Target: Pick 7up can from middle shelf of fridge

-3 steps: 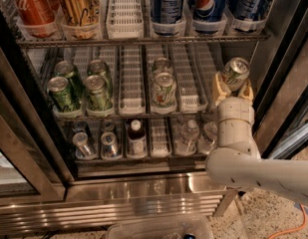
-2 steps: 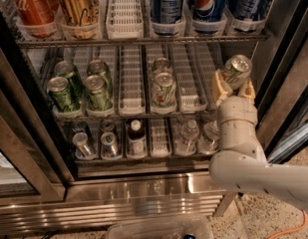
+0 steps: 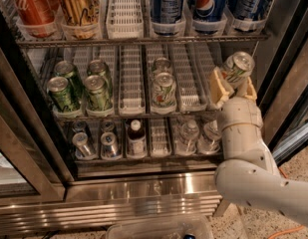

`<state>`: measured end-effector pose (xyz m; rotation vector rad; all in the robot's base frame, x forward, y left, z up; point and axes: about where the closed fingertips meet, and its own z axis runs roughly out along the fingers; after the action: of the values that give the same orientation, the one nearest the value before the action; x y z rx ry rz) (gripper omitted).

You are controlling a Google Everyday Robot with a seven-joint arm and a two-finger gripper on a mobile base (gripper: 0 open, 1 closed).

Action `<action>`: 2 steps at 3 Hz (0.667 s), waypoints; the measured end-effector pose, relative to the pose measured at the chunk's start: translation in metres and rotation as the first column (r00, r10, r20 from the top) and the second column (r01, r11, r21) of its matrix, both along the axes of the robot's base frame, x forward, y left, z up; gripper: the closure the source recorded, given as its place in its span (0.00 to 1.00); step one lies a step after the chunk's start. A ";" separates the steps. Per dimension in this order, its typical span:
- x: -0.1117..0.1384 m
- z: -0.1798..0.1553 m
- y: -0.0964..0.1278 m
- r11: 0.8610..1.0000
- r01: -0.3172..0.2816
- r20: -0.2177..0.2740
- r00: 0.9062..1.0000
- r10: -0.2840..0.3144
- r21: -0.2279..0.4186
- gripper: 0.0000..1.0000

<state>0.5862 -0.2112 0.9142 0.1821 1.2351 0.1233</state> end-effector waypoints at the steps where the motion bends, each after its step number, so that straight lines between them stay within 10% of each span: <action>1: -0.021 0.005 0.021 0.995 -0.089 -0.018 0.996 0.089 0.041 1.00; 2: -0.038 0.010 0.038 0.984 -0.164 -0.023 0.986 0.166 0.073 1.00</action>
Offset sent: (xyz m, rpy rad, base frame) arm -0.0575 0.0567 0.0113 0.1112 0.0501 0.2561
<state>0.5485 -0.1729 0.9246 0.1437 1.2745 0.3095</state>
